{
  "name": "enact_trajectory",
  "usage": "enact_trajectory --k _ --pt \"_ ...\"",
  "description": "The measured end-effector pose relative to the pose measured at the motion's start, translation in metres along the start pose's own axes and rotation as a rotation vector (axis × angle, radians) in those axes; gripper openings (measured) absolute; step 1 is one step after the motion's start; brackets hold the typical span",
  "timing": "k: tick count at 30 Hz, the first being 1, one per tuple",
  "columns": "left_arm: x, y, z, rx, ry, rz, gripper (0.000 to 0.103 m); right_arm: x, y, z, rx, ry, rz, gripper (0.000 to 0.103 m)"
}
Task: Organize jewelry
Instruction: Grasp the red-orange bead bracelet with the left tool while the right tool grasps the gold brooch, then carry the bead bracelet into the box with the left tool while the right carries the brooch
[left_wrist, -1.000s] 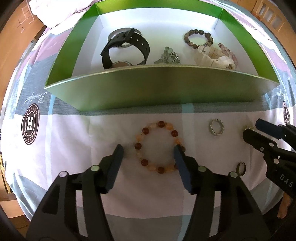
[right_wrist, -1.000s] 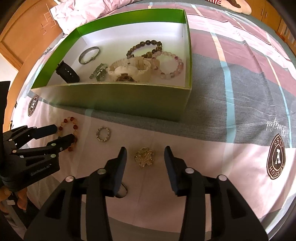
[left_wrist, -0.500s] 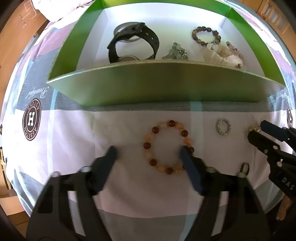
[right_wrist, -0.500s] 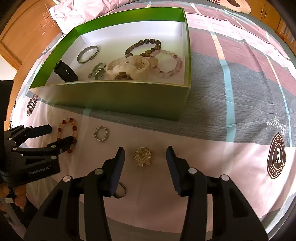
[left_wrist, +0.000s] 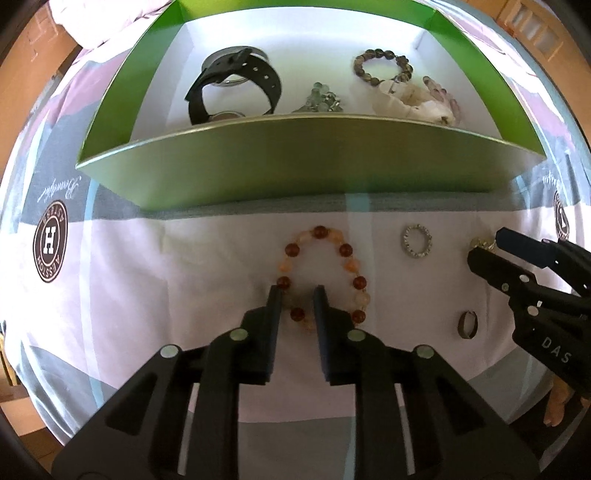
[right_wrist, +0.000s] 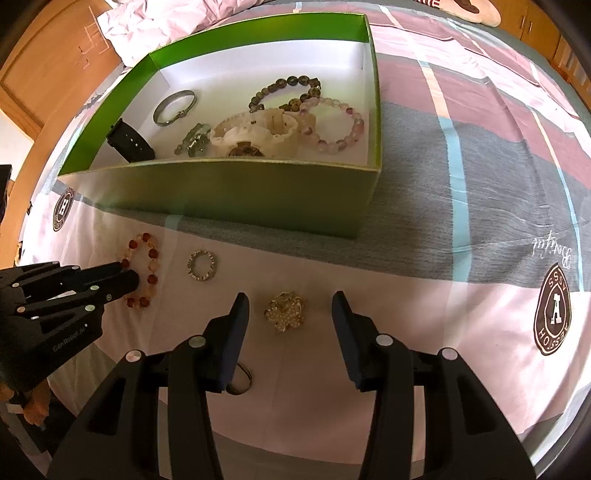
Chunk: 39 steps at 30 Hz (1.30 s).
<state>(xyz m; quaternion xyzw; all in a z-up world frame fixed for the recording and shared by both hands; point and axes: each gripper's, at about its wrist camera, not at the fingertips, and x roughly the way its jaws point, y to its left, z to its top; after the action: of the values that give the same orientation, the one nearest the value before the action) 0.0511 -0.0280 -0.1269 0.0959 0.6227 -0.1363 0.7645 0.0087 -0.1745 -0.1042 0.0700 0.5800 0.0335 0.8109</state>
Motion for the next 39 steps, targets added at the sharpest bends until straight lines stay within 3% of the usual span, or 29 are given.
enact_trajectory --k 4,14,17,18,20,21,34,39 --pt "-0.001 -0.005 -0.001 0.015 0.001 -0.002 0.029 0.002 0.006 -0.001 -0.026 -0.002 -0.029 0.047" --pt "-0.001 -0.007 0.000 0.014 0.002 0.006 0.030 0.004 0.016 -0.004 -0.069 -0.017 -0.073 0.047" --pt "-0.010 0.004 -0.006 0.022 -0.008 0.017 0.030 0.003 0.021 -0.006 -0.085 -0.029 -0.083 0.023" --pt "-0.011 0.003 -0.007 0.024 -0.011 0.021 0.028 0.002 0.022 -0.006 -0.085 -0.029 -0.077 0.021" --pt "-0.016 0.002 -0.008 0.022 -0.023 0.026 0.011 0.001 0.024 -0.007 -0.091 -0.032 -0.064 0.021" --pt "-0.019 0.003 -0.008 0.020 -0.028 0.019 0.011 -0.001 0.026 -0.007 -0.096 -0.039 -0.068 0.021" --pt "-0.084 0.012 -0.008 0.024 -0.230 -0.072 0.008 -0.048 0.016 -0.011 -0.085 -0.167 0.017 0.021" --pt "-0.111 0.018 -0.006 0.020 -0.319 -0.108 0.008 -0.065 0.015 -0.001 -0.064 -0.236 0.112 0.021"
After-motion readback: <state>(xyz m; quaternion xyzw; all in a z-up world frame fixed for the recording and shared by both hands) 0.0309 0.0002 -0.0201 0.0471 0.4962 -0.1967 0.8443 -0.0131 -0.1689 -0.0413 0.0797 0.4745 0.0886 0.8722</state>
